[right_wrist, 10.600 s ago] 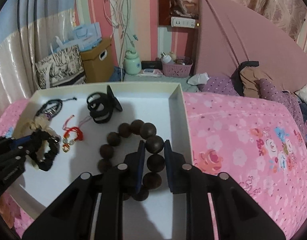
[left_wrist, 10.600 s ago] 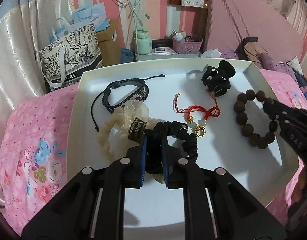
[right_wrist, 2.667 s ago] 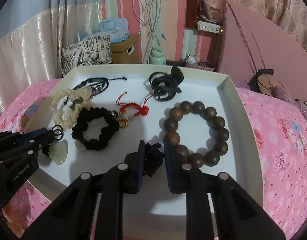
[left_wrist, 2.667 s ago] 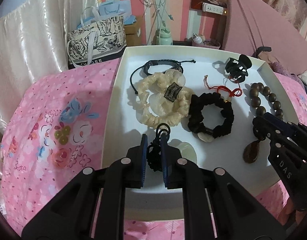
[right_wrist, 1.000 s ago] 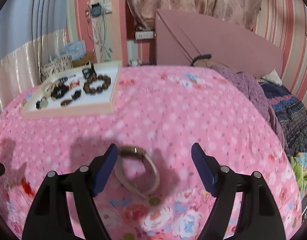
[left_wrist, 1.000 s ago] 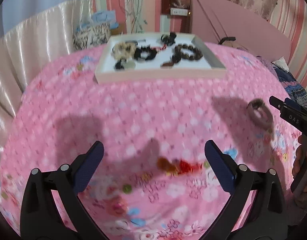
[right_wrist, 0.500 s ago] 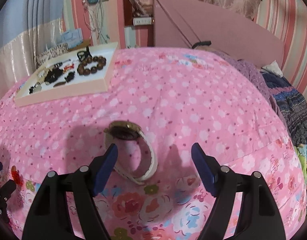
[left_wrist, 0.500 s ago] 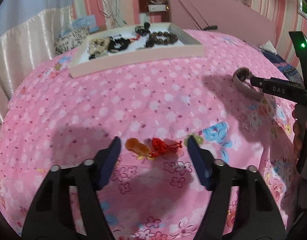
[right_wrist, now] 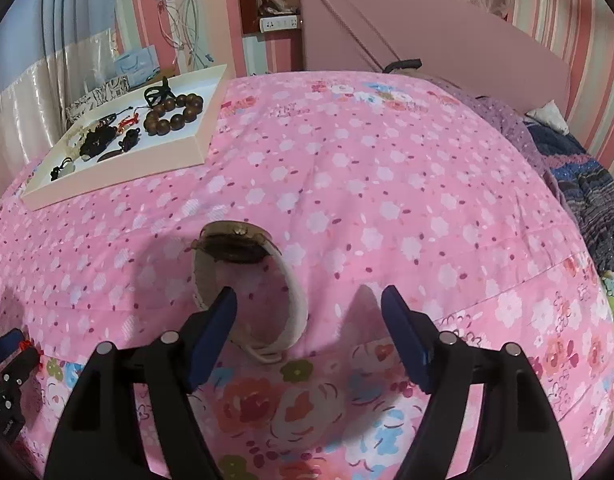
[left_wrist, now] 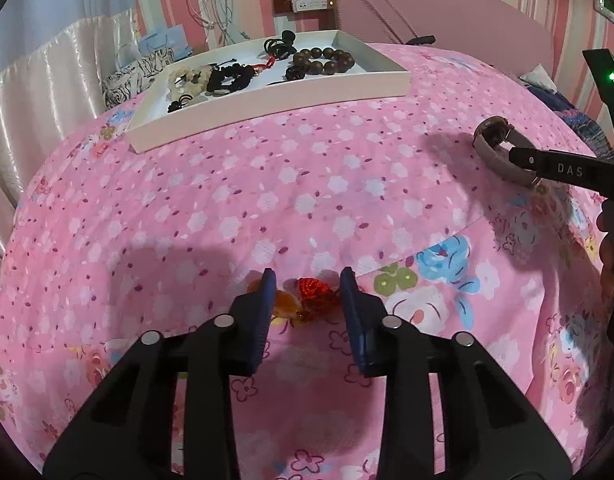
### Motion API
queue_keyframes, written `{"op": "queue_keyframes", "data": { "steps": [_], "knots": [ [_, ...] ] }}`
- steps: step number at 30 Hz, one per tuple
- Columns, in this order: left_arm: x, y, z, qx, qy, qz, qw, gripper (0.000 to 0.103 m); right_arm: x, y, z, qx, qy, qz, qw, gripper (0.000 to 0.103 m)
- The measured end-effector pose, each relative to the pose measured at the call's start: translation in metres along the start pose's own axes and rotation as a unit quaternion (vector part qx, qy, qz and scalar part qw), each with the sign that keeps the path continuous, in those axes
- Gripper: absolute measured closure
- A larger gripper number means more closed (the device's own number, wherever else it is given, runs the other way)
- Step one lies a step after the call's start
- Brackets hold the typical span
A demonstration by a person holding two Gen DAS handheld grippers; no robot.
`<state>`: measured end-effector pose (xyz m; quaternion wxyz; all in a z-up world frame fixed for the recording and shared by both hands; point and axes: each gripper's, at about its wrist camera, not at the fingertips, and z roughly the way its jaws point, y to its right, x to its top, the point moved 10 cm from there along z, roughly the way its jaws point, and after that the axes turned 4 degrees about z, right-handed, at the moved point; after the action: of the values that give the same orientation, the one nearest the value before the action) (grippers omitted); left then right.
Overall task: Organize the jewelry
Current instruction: 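Close left gripper on the amber-and-red charm while right tool approaches the silver watch, then close right gripper on the white watch band and lift it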
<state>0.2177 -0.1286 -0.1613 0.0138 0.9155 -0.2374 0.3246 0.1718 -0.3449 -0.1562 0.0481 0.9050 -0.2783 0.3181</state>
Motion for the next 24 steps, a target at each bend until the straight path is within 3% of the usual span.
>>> {"op": "queue_keyframes", "data": {
  "steps": [2,3,8,12,14,24],
  "knots": [
    [0.0,-0.002,0.0,0.002,-0.001,-0.002,1.0,0.079,-0.002,-0.003,0.002,0.018,-0.009,0.008,1.0,0.051],
    [0.0,-0.003,-0.001,0.0,-0.001,-0.004,1.0,0.08,-0.003,-0.003,0.003,0.019,-0.012,0.009,1.0,0.056],
    [0.0,-0.009,0.0,-0.011,-0.003,-0.017,0.9998,0.087,-0.003,-0.007,0.003,0.04,-0.013,0.018,0.999,0.077],
    [0.0,-0.013,-0.001,-0.024,-0.005,-0.031,0.9992,0.09,-0.002,-0.009,0.004,0.041,-0.009,0.017,0.999,0.081],
    [0.0,-0.013,0.0,-0.026,-0.006,-0.034,0.9991,0.092,-0.001,-0.009,0.005,0.04,-0.005,0.018,0.999,0.094],
    [0.006,-0.019,0.0,-0.031,-0.004,-0.05,0.9983,0.098,0.008,-0.009,-0.001,0.053,0.018,0.029,0.998,0.096]
  ]
}}
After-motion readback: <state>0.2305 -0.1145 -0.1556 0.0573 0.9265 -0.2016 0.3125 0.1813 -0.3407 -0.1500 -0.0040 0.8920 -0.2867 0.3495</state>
